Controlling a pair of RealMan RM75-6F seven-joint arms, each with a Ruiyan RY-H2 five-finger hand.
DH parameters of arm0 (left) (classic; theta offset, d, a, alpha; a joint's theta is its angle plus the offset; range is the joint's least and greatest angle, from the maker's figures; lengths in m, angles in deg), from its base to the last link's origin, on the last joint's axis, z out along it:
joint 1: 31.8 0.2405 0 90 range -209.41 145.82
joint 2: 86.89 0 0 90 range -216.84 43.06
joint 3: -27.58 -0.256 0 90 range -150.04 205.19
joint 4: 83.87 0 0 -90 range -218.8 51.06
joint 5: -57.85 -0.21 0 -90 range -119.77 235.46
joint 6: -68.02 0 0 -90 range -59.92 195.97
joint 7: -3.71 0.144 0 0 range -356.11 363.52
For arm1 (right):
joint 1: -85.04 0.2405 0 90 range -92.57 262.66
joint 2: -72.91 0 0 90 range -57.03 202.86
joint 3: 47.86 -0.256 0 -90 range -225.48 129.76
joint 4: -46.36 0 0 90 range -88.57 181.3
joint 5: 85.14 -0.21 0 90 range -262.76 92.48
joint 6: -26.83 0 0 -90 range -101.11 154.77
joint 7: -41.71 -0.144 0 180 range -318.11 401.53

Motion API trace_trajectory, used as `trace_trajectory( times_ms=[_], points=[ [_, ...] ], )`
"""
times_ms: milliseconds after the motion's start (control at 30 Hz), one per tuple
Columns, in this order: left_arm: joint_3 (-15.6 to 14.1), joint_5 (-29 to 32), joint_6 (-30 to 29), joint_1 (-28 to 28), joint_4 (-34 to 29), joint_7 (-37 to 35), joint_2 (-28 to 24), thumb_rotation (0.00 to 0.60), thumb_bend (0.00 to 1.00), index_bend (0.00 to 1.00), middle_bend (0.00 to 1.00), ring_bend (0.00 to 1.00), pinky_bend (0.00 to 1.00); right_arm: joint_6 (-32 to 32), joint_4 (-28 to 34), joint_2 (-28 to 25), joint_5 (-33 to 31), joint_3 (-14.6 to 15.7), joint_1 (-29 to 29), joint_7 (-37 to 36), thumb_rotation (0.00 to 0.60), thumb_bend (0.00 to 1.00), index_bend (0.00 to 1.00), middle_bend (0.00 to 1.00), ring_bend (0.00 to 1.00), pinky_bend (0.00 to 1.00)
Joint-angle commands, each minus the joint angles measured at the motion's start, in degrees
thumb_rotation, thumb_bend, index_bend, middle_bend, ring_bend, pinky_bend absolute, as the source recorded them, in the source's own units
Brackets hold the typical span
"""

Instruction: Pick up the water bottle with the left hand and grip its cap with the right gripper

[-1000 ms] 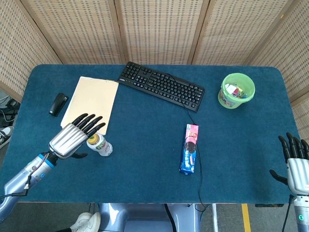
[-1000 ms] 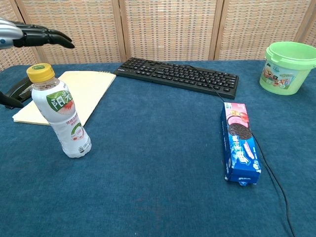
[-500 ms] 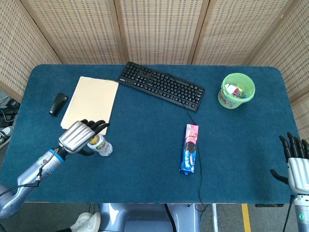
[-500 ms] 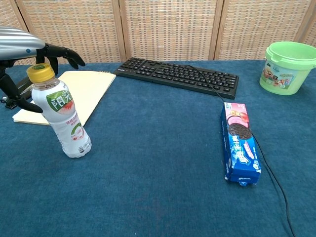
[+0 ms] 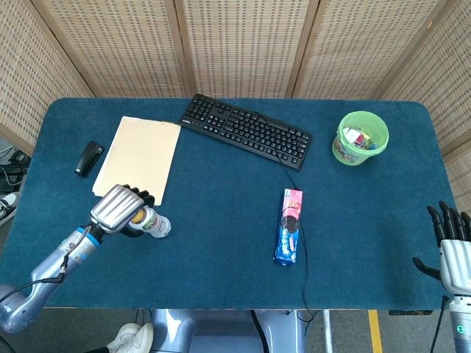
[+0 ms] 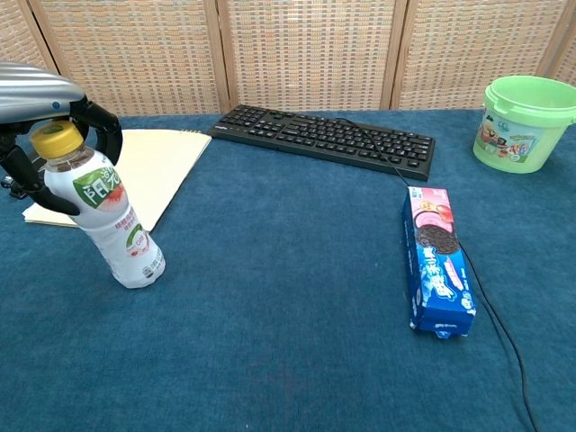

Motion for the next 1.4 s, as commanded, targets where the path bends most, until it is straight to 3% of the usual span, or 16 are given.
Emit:
trace_trajectory(
  times_ms=[33,200,500,733,867,1167,1233,1400],
  points=[
    [-0.1,0.5,-0.2,0.0,0.1,-0.1,0.3,0.6,0.36,0.62,0.54,0.54,0.56,0.0,0.0,0.0,0.0,0.0,0.0,0.0,0.6,0.0,0.0,0.0,0.0,0.0],
    [0.3,0.6,-1.1,-0.2,-0.5,-0.9,0.1,0.6,0.51,0.64,0.55,0.55,0.56,-0.3,0.0,0.0,-0.2,0.0,0.1,0.0,0.6,0.0,0.0,0.0,0.0,0.0],
    [3.6,1.2,-3.5,-0.8,-6.4,-3.6,-5.7,0.6,0.52,0.67,0.55,0.55,0.56,-3.1,1.2,-1.0,-1.6,-0.1,0.6,-4.7,0.6,0.0,0.0,0.0,0.0,0.0],
    [9.1,7.6,-2.5,-4.4,-13.0,-3.9,-9.7,0.6,0.52,0.68,0.55,0.55,0.57,-13.8,4.3,-5.0,-1.7,0.6,4.2,-19.7,0.6,0.0,0.0,0.0,0.0,0.0],
    [12.8,14.9,-1.5,-8.6,-16.2,-1.6,-9.5,0.6,0.52,0.69,0.56,0.55,0.56,-21.8,6.4,-7.8,0.4,0.0,8.6,-33.6,0.6,0.0,0.0,0.0,0.0,0.0],
    [14.6,25.4,-1.6,-15.7,-19.4,6.8,-7.9,0.6,0.52,0.69,0.56,0.55,0.57,-28.3,9.7,-10.6,2.1,-2.6,15.1,-44.7,0.6,0.0,0.0,0.0,0.0,0.0],
    [16.0,28.6,-1.9,-19.3,-19.1,8.6,-5.3,0.6,0.52,0.69,0.56,0.55,0.56,-33.1,13.9,-11.7,1.6,-5.4,19.8,-49.9,0.6,0.0,0.0,0.0,0.0,0.0],
    [15.9,34.0,-4.2,-24.1,-17.5,12.5,-1.0,0.6,0.52,0.69,0.56,0.55,0.56,-39.9,16.1,-12.3,-0.8,-7.5,25.3,-53.9,0.6,0.0,0.0,0.0,0.0,0.0]
  ],
)
